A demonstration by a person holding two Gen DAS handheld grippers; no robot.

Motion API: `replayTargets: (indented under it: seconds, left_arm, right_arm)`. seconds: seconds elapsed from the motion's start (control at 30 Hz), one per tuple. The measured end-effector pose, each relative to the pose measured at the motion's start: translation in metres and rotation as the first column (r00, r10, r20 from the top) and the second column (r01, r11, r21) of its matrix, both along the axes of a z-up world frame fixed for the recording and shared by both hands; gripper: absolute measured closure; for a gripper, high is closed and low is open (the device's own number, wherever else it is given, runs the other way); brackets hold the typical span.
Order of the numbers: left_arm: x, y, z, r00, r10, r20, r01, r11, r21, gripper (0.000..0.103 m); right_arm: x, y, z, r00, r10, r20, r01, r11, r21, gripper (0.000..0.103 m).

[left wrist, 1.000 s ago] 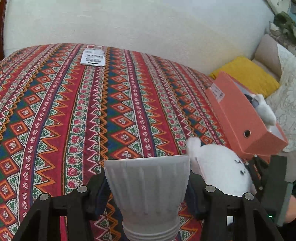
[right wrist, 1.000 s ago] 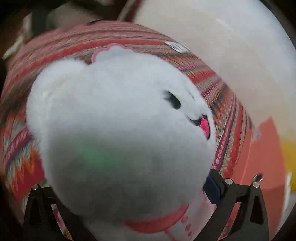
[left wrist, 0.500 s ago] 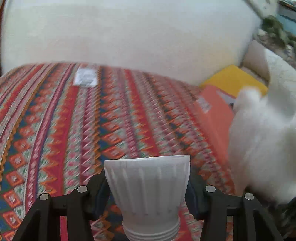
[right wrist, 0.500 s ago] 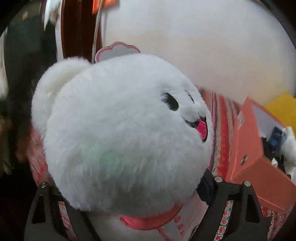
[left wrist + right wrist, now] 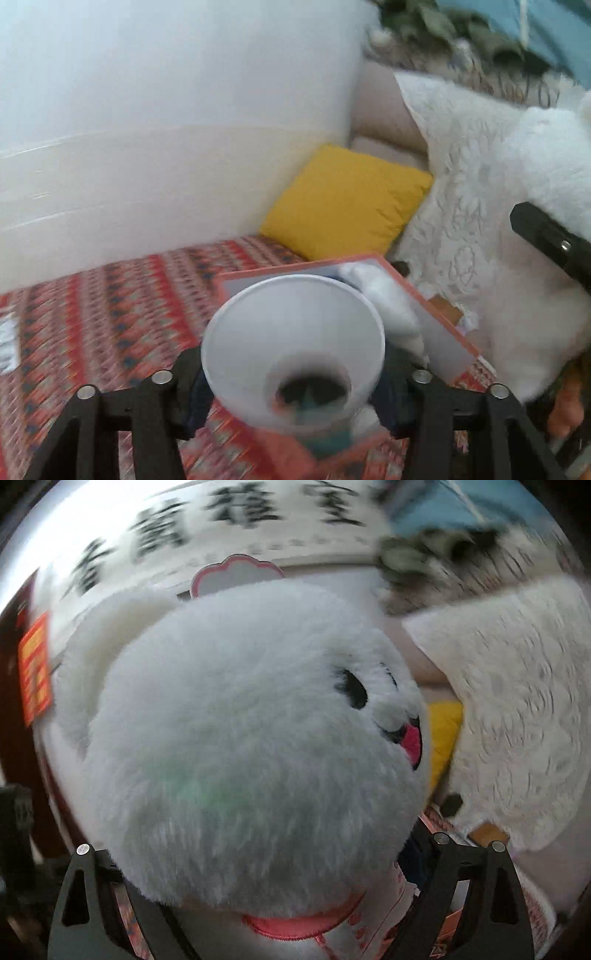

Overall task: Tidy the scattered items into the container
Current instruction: 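Carry the white cup and small plush into the pink box and release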

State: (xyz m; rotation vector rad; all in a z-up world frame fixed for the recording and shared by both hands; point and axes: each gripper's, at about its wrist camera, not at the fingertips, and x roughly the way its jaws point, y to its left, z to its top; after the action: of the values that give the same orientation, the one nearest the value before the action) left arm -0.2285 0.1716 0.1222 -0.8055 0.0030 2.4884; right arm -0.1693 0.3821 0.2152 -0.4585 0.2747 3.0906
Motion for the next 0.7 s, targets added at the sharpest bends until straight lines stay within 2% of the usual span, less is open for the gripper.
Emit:
replayTargets:
  seconds: [0.07,0.1,0.17,0.2,0.3,0.47,0.5,0.57,0.63,0.7]
  left_arm:
    - [-0.035,0.035,-0.017,0.999,0.038,-0.002,-0.038,0.995,-0.097,0.008]
    - [-0.054,0.052,-0.028,0.997,0.072,-0.007,-0.072,0.984,-0.164,0.005]
    - [-0.088,0.074,-0.053,0.983,0.182,0.018,-0.165,0.926,-0.341,0.005]
    - [-0.095,0.073,-0.059,0.978,0.204,0.033,-0.178,0.914,-0.364,0.005]
    - [-0.089,0.049,-0.064,0.976,0.211,0.049,-0.185,0.928,-0.324,0.005]
    - [-0.049,-0.013,-0.066,0.972,0.229,0.05,-0.208,0.941,-0.268,0.005]
    - [-0.039,-0.026,-0.067,0.971,0.233,0.054,-0.212,0.944,-0.251,0.005]
    - [-0.018,-0.057,-0.073,0.966,0.247,0.071,-0.226,0.949,-0.222,0.005]
    - [0.003,-0.085,-0.081,0.961,0.261,0.086,-0.239,0.948,-0.209,0.005]
    - [0.027,-0.114,-0.088,0.955,0.285,0.084,-0.261,0.94,-0.221,0.005]
  right_arm:
    - [-0.02,0.001,-0.013,0.998,0.003,0.059,-0.003,1.0,0.009,0.002]
    - [-0.03,0.001,-0.02,0.996,0.004,0.088,-0.005,1.0,0.014,0.0]
    - [-0.05,0.002,-0.033,0.989,0.006,0.146,-0.009,1.0,0.023,0.0]
    - [-0.06,0.003,-0.039,0.985,0.006,0.175,-0.011,1.0,0.027,0.0]
    - [-0.09,0.004,-0.059,0.965,0.008,0.261,-0.019,0.999,0.04,0.0]
    - [-0.139,0.006,-0.092,0.917,0.007,0.399,-0.033,0.998,0.06,0.0]
    - [-0.148,0.005,-0.098,0.908,0.003,0.42,-0.036,0.997,0.07,0.0]
    - [-0.155,-0.008,-0.104,0.915,-0.013,0.404,-0.041,0.991,0.125,0.0]
    - [-0.16,-0.008,-0.113,0.932,0.087,0.353,-0.087,0.996,-0.014,0.0]
    - [-0.164,-0.002,-0.124,0.923,0.095,0.373,-0.06,0.993,-0.104,0.0]
